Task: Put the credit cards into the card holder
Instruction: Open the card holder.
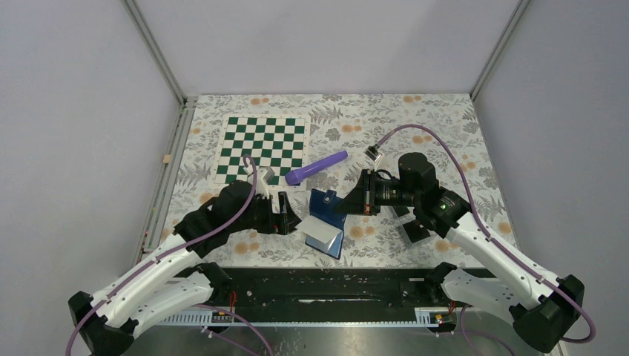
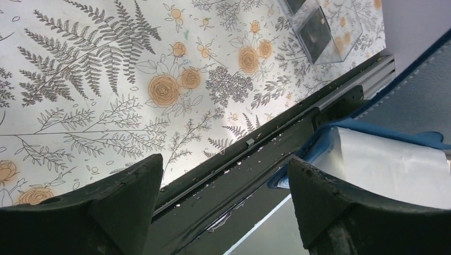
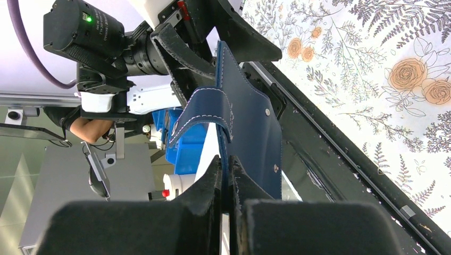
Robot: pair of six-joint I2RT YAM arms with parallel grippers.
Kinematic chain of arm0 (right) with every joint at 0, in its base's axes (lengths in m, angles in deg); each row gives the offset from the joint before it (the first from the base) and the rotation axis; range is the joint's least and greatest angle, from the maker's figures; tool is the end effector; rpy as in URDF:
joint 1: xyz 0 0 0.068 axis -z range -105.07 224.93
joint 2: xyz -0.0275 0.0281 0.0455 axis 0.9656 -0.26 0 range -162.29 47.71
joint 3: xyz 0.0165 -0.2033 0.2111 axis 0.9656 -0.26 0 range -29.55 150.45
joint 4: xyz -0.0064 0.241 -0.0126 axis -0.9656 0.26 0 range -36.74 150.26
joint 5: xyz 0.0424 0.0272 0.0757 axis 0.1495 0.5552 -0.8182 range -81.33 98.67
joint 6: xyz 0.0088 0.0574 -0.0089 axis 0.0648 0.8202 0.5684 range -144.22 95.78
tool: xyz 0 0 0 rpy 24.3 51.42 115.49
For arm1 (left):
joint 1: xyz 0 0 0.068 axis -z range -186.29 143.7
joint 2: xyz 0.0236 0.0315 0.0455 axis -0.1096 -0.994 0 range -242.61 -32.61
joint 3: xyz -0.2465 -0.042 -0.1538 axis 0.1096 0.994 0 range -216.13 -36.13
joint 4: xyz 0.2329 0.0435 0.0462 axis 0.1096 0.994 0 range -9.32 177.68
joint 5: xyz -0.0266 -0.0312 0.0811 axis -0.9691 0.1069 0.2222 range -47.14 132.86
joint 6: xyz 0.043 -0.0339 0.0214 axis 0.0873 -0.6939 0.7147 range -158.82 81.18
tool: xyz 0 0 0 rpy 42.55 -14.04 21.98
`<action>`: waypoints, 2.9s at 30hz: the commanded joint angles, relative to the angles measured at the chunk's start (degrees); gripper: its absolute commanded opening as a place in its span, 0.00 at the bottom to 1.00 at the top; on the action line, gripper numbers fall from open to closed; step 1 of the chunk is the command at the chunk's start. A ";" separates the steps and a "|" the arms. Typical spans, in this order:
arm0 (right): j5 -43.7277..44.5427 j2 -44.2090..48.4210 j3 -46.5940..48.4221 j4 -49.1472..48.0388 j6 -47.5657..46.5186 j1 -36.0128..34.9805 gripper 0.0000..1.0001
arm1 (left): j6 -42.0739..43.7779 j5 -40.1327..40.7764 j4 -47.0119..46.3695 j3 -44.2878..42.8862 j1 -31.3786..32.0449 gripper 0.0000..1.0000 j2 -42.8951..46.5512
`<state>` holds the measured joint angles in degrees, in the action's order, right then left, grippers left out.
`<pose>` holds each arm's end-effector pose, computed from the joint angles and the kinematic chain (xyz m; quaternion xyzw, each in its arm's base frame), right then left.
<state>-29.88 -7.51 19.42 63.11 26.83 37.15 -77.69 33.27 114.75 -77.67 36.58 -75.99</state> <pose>0.1331 0.1368 0.3535 -0.1099 0.7723 0.5855 0.2207 0.0917 -0.0949 0.2943 0.0690 0.8856 -0.3528 0.2939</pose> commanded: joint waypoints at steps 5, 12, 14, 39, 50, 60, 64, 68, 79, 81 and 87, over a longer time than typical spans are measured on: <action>-1.16 0.55 0.44 -1.73 0.71 0.43 0.00 | -1.56 0.31 -7.51 1.85 -0.23 0.86 -0.76; -1.31 0.48 0.01 -1.74 0.55 0.49 0.00 | -2.06 -0.40 -10.62 1.95 -0.26 0.86 0.13; -1.46 0.36 -0.10 -1.72 0.55 0.43 0.00 | -2.20 -0.78 -11.50 2.09 -0.20 0.86 0.79; -5.12 0.08 -1.39 -6.89 2.93 0.47 0.00 | -7.75 -14.22 -30.40 7.87 -0.89 0.86 5.39; -4.09 -0.79 -2.69 -7.22 6.25 1.82 0.00 | -10.42 -16.65 -33.80 10.78 -2.65 0.88 7.95; 4.56 2.02 -8.92 -0.10 7.23 3.02 0.00 | -11.19 -17.97 -32.96 12.15 -3.07 0.87 3.50; 6.10 2.81 -14.74 -2.14 10.63 3.44 0.00 | -10.25 -17.86 -29.24 10.96 -3.15 0.86 0.06; 4.67 1.71 -18.96 -7.60 14.13 4.14 0.00 | -9.48 -18.32 -27.28 9.81 -3.15 0.86 -2.64; 3.56 0.51 -20.29 -11.30 14.34 4.82 0.00 | -2.01 -13.85 -14.53 5.94 -3.19 0.86 -5.57; 3.76 0.36 -20.41 -11.34 14.44 4.90 0.00 | -0.86 -13.50 -12.76 6.01 -3.15 0.86 -5.64; 3.80 -0.13 -19.96 -10.86 14.36 5.43 0.00 | 1.32 -12.22 -8.01 7.42 -3.15 0.86 -4.25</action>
<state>-25.86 -7.40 -1.67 54.01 40.40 41.89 -79.33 19.18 103.38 -69.32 33.23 -81.56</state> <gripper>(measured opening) 0.033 0.861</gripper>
